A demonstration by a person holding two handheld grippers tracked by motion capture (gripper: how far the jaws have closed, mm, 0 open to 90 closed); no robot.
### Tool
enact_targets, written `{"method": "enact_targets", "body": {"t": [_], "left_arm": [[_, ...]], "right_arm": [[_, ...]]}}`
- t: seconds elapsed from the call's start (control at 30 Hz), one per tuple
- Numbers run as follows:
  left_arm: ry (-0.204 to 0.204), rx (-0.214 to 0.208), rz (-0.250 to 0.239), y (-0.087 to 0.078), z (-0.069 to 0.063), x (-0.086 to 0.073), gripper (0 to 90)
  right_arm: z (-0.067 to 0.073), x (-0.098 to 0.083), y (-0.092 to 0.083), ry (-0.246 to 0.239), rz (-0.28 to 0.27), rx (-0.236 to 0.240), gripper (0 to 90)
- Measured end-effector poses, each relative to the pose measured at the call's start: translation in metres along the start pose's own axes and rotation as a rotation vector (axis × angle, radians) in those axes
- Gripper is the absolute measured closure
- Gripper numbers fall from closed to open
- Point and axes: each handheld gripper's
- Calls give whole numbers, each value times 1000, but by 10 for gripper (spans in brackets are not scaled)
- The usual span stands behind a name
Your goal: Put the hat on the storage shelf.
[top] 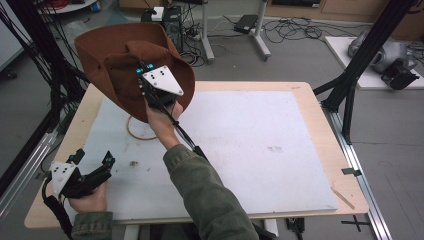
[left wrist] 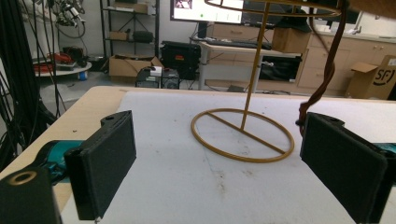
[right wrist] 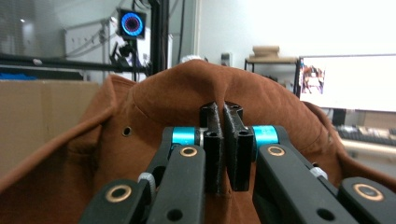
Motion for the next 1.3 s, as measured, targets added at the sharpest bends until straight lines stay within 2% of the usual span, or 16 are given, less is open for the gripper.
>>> {"method": "enact_targets", "body": {"t": [0.17,0.3,0.33,0.43,0.5,0.67,0.87,1.3], "left_arm": [[-2,-2,2,1,0,-1,108],[0,-8,9,1,0,-1,110],[2,-7,9,2,0,-1,110],[-3,-8,9,2,-1,-1,110],[-2,-9,10,2,-1,-1,110],[-6,-8,13,2,0,-1,110],[-6,-8,10,2,-1,-1,110],[-6,-8,9,2,0,-1,110]], "right_arm": [[-8,-10,-2,27,32,9,868],[-10,-9,-2,42,36,43,860],[-11,-9,0,57,57,81,856],[-12,-10,1,41,79,88,853],[-14,-11,4,48,112,108,842],[-17,-13,8,44,152,136,828],[-16,-10,8,20,163,144,819],[-18,-7,7,22,164,143,760]]}}
Point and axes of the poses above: each handheld gripper's, and its own axes: y roughly forward along the jaws, x roughly out of its top, z roughly to its left, and after that the axes turned 9 degrees about -z, right-handed
